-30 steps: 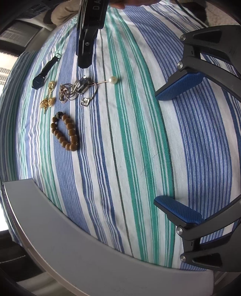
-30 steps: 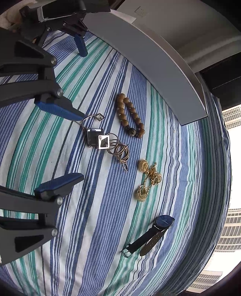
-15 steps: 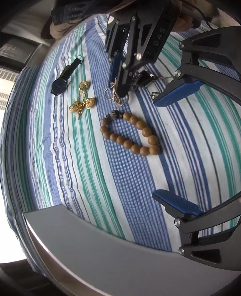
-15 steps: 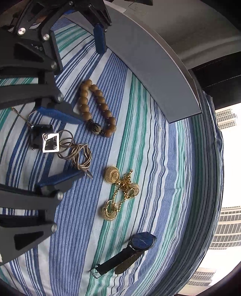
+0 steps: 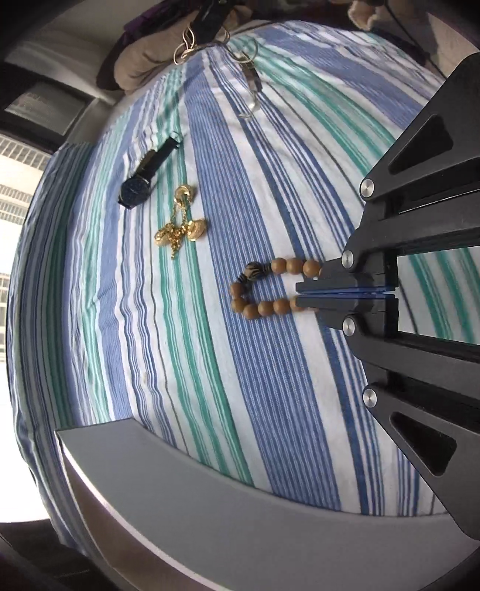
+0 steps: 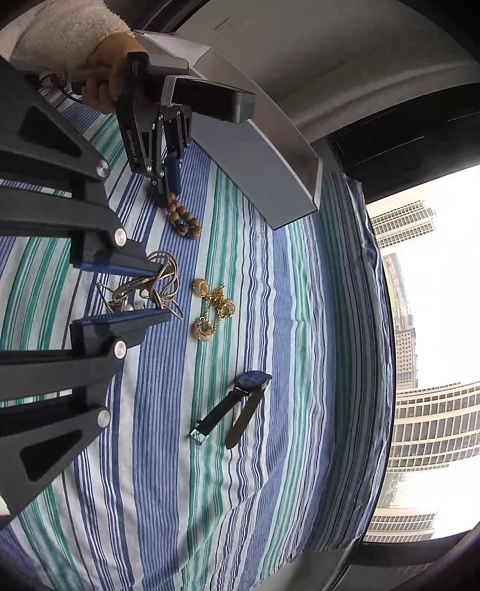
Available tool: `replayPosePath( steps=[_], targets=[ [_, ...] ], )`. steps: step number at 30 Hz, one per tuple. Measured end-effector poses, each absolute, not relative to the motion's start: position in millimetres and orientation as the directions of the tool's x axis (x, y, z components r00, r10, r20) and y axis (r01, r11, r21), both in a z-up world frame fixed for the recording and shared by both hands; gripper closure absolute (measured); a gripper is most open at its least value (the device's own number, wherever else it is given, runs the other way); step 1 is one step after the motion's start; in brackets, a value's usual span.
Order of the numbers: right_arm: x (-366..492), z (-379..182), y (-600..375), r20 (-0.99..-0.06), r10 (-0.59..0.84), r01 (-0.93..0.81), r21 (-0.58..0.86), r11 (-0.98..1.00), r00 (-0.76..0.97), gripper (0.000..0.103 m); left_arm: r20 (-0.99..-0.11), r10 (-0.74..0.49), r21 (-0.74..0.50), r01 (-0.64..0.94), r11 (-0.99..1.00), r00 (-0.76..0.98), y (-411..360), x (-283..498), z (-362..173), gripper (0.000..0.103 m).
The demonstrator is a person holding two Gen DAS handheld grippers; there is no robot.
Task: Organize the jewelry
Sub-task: 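Lift the wooden bracelet with the left gripper while the right gripper carries the keys to the box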
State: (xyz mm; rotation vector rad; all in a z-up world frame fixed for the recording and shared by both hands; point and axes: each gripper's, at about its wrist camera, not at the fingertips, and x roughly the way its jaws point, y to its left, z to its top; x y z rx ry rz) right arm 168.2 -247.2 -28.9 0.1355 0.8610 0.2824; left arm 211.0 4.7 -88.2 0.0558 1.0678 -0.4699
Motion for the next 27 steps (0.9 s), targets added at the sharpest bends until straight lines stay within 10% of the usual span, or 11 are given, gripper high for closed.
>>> replayPosePath(
  steps=[8, 12, 27],
  targets=[
    [166.8, 21.9, -234.9, -0.666, 0.39, -0.278, 0.274, 0.921, 0.636, 0.086, -0.837, -0.353, -0.221, 0.332, 0.917, 0.417, 40.2, 191.0, -34.8, 0.101],
    [171.0, 35.2, -223.7, -0.649, 0.407, -0.304, 0.272, 0.913, 0.642, 0.086, -0.86, -0.343, -0.233, 0.307, 0.923, 0.378, 33.2, 203.6, -39.1, 0.055],
    [165.4, 21.9, -248.3, -0.657, 0.384, -0.252, 0.291, 0.923, 0.648, 0.086, -0.925, -0.257, -0.161, 0.325, 0.932, 0.281, -50.2, 250.6, -109.3, 0.07]
  ],
)
